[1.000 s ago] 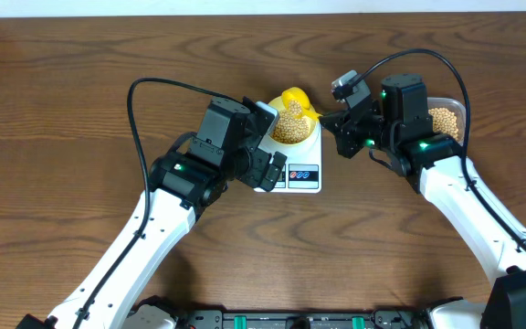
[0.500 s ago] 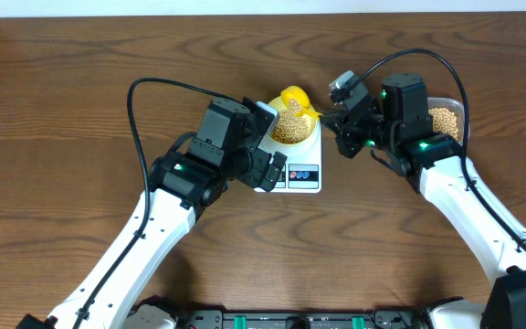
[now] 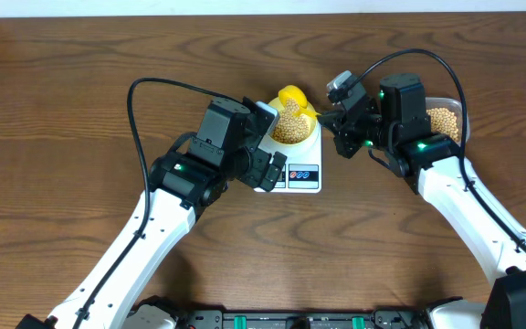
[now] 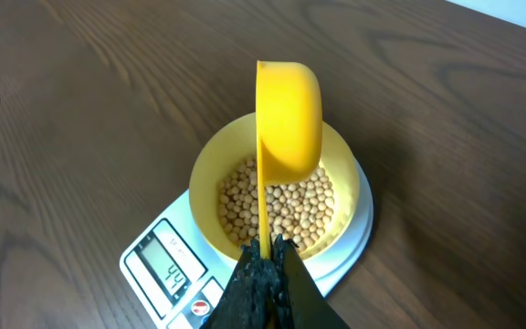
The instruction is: Scoop item into bowl and weigh 50g on scale
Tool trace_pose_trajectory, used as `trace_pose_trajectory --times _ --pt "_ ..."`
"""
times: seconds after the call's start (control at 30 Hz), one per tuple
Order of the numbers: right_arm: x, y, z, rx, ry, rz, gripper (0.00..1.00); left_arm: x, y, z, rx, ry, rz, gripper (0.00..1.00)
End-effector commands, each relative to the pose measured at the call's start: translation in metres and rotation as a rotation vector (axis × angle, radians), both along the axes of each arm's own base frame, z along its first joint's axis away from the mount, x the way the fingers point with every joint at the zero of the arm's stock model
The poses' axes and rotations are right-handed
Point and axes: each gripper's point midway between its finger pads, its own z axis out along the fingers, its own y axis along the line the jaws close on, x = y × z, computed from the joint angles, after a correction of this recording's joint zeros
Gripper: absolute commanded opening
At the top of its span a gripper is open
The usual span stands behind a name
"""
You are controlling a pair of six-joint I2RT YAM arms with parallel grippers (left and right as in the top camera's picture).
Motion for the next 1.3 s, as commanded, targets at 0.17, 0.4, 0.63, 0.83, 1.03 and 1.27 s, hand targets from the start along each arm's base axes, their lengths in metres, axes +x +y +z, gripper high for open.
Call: trace_pose_trajectory --times 0.17,0.4,0.63,0.83,1.03,1.27 --pt "0.003 0.006 0.004 -0.008 -0.028 0.003 0.01 0.003 0.003 0.002 0.01 -0.015 0.004 0.98" --pt "0.002 0.009 0.005 0.0 -0.021 -0.004 0.01 0.003 0.003 0.002 0.011 -0.015 0.004 0.98" --pt "0.0 0.012 0.005 0.015 -0.005 0.0 0.01 0.003 0.003 0.002 0.011 -0.015 0.005 0.98" --pt "0.004 0.008 0.003 -0.006 -0.015 -0.024 0.01 0.003 0.003 0.002 0.011 -0.014 0.004 0.98" --pt "0.002 0.01 0.004 0.005 -0.005 -0.021 0.01 0.003 0.003 0.002 0.011 -0.014 0.004 0.98" --pt "0.0 0.011 0.002 -0.01 -0.012 -0.003 0.01 0.003 0.003 0.002 0.011 -0.014 0.004 0.98"
